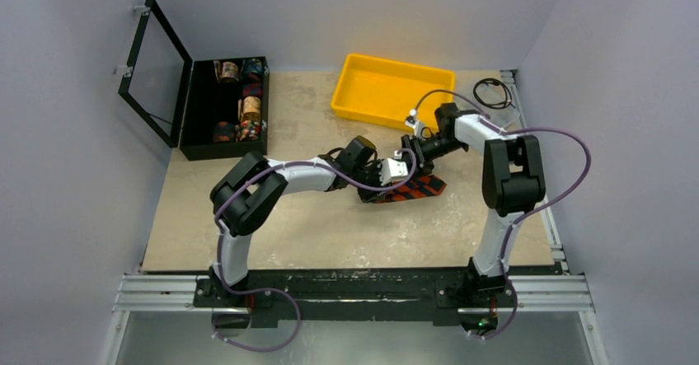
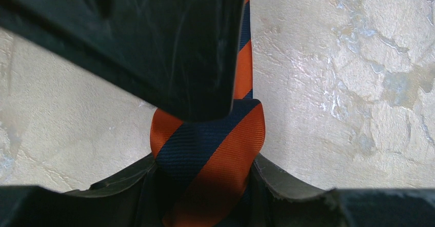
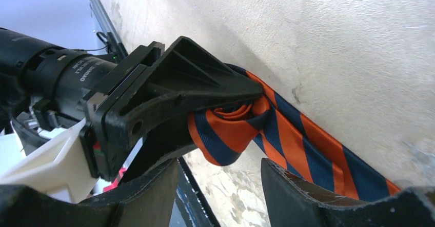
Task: Roll the ties
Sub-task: Roll the tie at the center of the board.
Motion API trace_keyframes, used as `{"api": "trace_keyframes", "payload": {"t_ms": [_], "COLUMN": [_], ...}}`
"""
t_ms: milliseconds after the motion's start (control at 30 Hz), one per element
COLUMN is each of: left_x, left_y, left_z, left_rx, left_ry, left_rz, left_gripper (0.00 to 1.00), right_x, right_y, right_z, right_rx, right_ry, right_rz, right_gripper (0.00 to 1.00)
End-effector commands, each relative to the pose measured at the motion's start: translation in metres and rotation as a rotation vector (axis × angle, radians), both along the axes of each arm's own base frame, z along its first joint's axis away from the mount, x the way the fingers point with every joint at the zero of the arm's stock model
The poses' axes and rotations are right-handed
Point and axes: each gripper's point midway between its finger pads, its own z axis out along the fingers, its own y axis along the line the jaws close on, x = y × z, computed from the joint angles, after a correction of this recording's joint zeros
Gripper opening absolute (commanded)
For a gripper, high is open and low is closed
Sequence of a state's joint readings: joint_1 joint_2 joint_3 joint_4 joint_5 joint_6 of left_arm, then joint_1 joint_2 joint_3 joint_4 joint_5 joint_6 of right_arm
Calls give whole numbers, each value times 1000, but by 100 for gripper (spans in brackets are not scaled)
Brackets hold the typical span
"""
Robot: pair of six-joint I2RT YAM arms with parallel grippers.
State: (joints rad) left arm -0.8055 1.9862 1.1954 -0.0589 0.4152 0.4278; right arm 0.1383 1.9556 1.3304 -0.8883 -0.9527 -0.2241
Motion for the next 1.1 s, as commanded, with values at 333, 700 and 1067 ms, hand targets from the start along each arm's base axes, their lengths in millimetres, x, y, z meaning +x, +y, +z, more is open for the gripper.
{"api": "trace_keyframes", "payload": {"t_ms": [333, 700, 1067], "left_x": [-36, -11, 3], "left_y": [54, 6, -24], "left_z": [-59, 1, 18], "left_rx": [246, -107, -313], "left_ry": [182, 141, 146], "left_rz": [12, 29, 92], "left_gripper": [20, 52, 57], "right_x": [6, 11, 14], "right_y": [10, -31, -37], "right_z": [-34, -75, -95], "right_rx": [-52, -355, -509], "right_ry": [24, -40, -89], "right_rz": [15, 5, 38], "right_gripper": [0, 0, 0]}}
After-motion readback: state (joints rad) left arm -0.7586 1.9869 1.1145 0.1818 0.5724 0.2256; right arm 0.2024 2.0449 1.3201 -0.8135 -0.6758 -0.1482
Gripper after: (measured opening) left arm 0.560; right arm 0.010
